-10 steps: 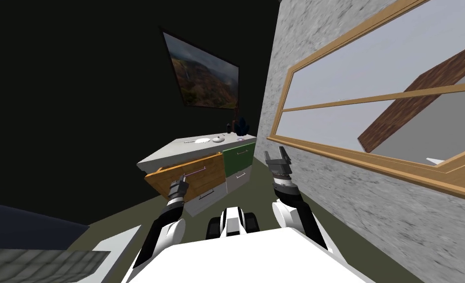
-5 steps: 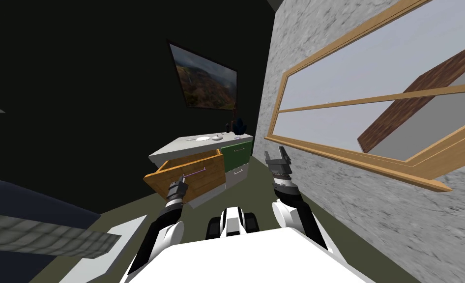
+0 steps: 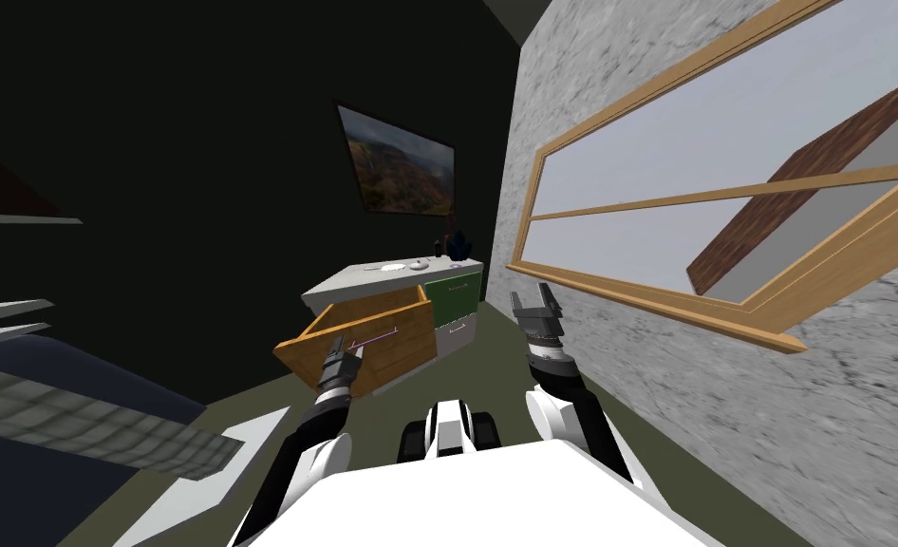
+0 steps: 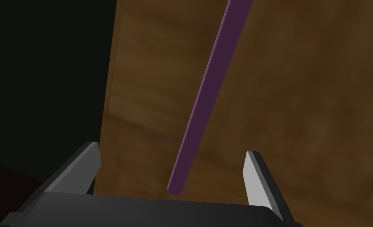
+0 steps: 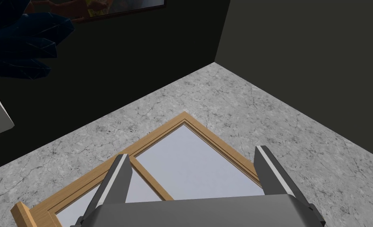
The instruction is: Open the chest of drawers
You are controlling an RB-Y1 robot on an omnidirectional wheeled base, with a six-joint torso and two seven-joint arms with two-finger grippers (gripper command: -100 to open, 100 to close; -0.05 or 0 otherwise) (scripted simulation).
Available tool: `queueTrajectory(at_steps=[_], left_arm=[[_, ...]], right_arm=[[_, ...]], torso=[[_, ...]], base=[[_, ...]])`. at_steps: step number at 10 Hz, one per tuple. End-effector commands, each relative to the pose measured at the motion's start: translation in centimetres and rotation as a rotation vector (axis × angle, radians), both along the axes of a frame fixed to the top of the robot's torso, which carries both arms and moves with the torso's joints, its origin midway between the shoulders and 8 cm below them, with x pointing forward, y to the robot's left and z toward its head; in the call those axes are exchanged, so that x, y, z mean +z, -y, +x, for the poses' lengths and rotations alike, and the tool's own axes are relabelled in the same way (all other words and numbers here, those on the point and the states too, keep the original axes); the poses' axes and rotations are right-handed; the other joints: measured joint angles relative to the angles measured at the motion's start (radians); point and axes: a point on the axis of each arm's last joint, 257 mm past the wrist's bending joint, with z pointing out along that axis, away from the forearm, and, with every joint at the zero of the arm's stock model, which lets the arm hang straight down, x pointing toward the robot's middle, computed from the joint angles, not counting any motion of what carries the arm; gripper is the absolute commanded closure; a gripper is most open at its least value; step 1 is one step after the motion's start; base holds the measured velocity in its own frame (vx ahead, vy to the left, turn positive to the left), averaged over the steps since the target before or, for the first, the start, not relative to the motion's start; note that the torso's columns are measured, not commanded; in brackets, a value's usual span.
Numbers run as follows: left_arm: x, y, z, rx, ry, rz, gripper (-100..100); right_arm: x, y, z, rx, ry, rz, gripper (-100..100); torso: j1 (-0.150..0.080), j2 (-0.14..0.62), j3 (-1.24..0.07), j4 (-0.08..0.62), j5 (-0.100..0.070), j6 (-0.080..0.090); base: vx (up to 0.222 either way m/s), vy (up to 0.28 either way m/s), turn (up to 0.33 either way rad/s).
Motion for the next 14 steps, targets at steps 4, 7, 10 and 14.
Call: queueTrajectory(at_steps=[4, 7, 10, 14], left_arm=[[3.2, -0.4, -1.7, 0.001, -0.001, 0.001, -100], [4.9, -0.4, -2.7, 0.000, -0.001, 0.004, -100], [4.1, -0.4, -2.6, 0.001, -0.015, 0.000, 0], [3.8, -0.4, -2.6, 0.002, -0.021, -0.001, 0]], right_arm=[[0.0, 0.0, 0.0, 0.000, 0.000, 0.000, 0], [0.0, 0.0, 0.0, 0.000, 0.000, 0.000, 0], [0.0, 0.0, 0.0, 0.000, 0.000, 0.000, 0], [0.0, 0.0, 0.0, 0.000, 0.000, 0.000, 0]], torso=[[-0.002, 0.007, 0.005, 0.002, 0.000, 0.000], [-0.002, 0.006, 0.004, 0.002, -0.001, 0.000], [-0.003, 0.008, 0.005, 0.003, -0.001, 0.001], [-0.001, 0.006, 0.004, 0.002, 0.000, 0.000]], base=[[0.040, -0.002, -0.004], [0.026, -0.012, -0.003], [0.005, 0.000, 0.001], [0.000, 0.000, 0.000]])
